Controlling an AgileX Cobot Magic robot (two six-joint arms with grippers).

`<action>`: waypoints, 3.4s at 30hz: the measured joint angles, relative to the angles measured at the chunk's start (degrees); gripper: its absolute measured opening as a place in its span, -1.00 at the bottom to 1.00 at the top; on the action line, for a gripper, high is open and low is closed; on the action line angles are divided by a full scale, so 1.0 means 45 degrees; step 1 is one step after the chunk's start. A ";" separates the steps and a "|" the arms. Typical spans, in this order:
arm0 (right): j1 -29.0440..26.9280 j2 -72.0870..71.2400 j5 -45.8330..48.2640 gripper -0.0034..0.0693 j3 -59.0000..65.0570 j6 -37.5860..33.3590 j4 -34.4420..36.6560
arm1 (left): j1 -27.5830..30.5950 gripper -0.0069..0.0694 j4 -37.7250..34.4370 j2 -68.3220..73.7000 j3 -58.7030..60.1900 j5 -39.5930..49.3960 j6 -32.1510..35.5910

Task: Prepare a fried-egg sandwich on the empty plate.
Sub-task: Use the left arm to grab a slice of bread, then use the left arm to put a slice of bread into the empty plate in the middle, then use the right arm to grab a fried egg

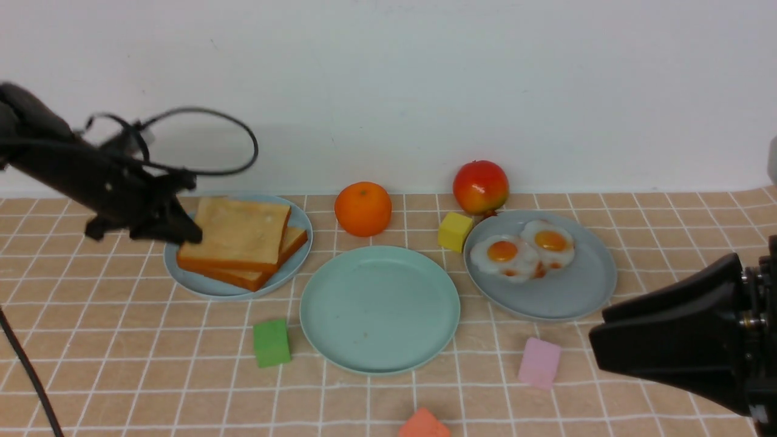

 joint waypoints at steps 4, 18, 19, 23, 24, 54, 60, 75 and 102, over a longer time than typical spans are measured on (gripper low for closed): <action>0.0000 0.0000 -0.0012 -0.24 0.0000 0.0000 0.0000 | -0.0035 -0.79 -0.1068 -0.1251 0.0000 0.0502 0.0372; 0.0000 0.0000 -0.0012 -0.24 0.0000 0.0000 -0.0424 | -0.3899 -0.79 -0.3807 -0.2314 0.2248 0.1712 0.0897; 0.0000 0.0000 -0.0012 -0.24 0.0000 0.0000 -0.0672 | -0.4130 -0.79 -0.3838 -0.2314 0.3006 0.1092 0.0849; 0.0000 0.0000 -0.0012 -0.24 0.0000 -0.0011 -0.0988 | -0.4220 -0.79 -0.3838 -0.2314 0.4465 -0.0635 0.0628; 0.0000 0.0000 -0.0012 -0.24 0.0000 -0.0011 -0.1000 | -0.4220 -0.79 -0.3838 -0.2314 0.4465 -0.0739 0.0628; 0.0000 0.0000 -0.0125 -0.24 0.0000 0.0000 -0.1037 | -0.3873 0.54 -0.3388 -0.3528 0.4626 -0.1071 0.0356; 0.0000 0.0185 -0.1445 -0.24 0.0000 0.0414 -0.1050 | -0.3498 0.52 -0.3163 -0.5343 0.2515 0.1387 0.0672; -0.0372 0.4899 -0.6888 -0.21 0.0000 0.7468 -0.1324 | -0.8904 -0.34 0.3880 -1.0384 0.5012 0.1953 -0.2063; -0.2784 1.2707 -0.6526 0.31 -0.1770 -0.1351 1.0450 | -1.0991 -0.85 0.2935 -1.0608 0.9532 -0.3550 -0.3490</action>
